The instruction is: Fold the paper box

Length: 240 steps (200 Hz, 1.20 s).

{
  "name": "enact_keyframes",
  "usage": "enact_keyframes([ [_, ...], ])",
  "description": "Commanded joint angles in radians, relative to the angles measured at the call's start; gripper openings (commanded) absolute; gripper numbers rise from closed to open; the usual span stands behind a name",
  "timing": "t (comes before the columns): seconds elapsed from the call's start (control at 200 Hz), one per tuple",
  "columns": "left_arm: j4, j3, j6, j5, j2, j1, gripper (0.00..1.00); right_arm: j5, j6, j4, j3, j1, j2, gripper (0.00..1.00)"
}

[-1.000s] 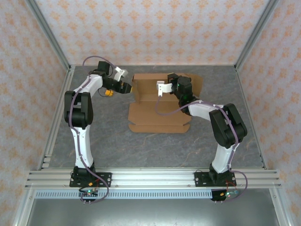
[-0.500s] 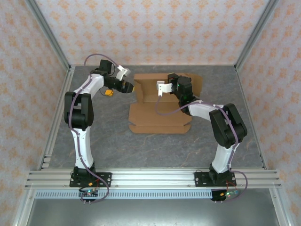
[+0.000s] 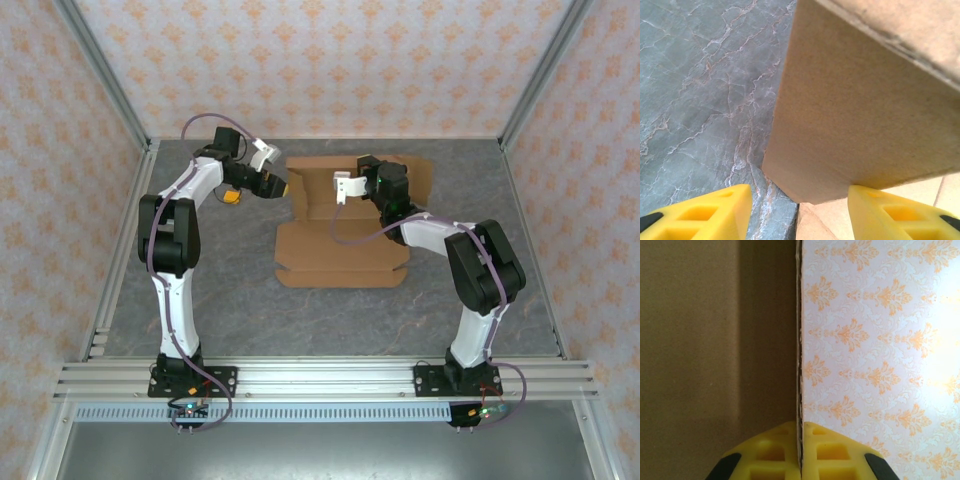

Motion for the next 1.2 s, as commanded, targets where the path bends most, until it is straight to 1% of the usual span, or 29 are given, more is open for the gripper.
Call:
enact_keyframes([
  [0.0,-0.012,0.024,0.043,0.085,-0.002,-0.019,0.52,0.002,-0.001,0.029,0.004,0.012,0.013,0.00],
  [0.155,-0.034,0.021,0.067,0.110,0.000,-0.020,0.45,0.003,-0.002,0.027,0.010,0.011,0.017,0.00],
  [0.22,-0.043,0.015,0.082,0.115,-0.004,-0.020,0.44,0.005,-0.002,0.028,0.014,0.012,0.017,0.00],
  [0.57,-0.056,0.003,0.118,0.139,-0.014,-0.020,0.45,0.011,-0.001,0.024,0.014,0.012,0.015,0.00],
  [0.871,-0.077,0.006,0.149,0.167,-0.011,-0.020,0.50,0.016,-0.004,0.028,0.014,0.012,0.013,0.00],
  [1.061,-0.094,0.002,0.173,0.166,-0.014,-0.020,0.52,0.022,-0.004,0.034,0.017,0.012,0.017,0.00],
  [1.151,-0.083,-0.001,0.164,0.153,-0.016,-0.017,0.52,0.019,-0.003,0.035,0.017,0.012,0.015,0.00],
  [1.196,-0.046,-0.004,0.123,0.128,-0.014,-0.018,0.52,0.018,-0.002,0.036,0.015,0.012,0.015,0.00],
])
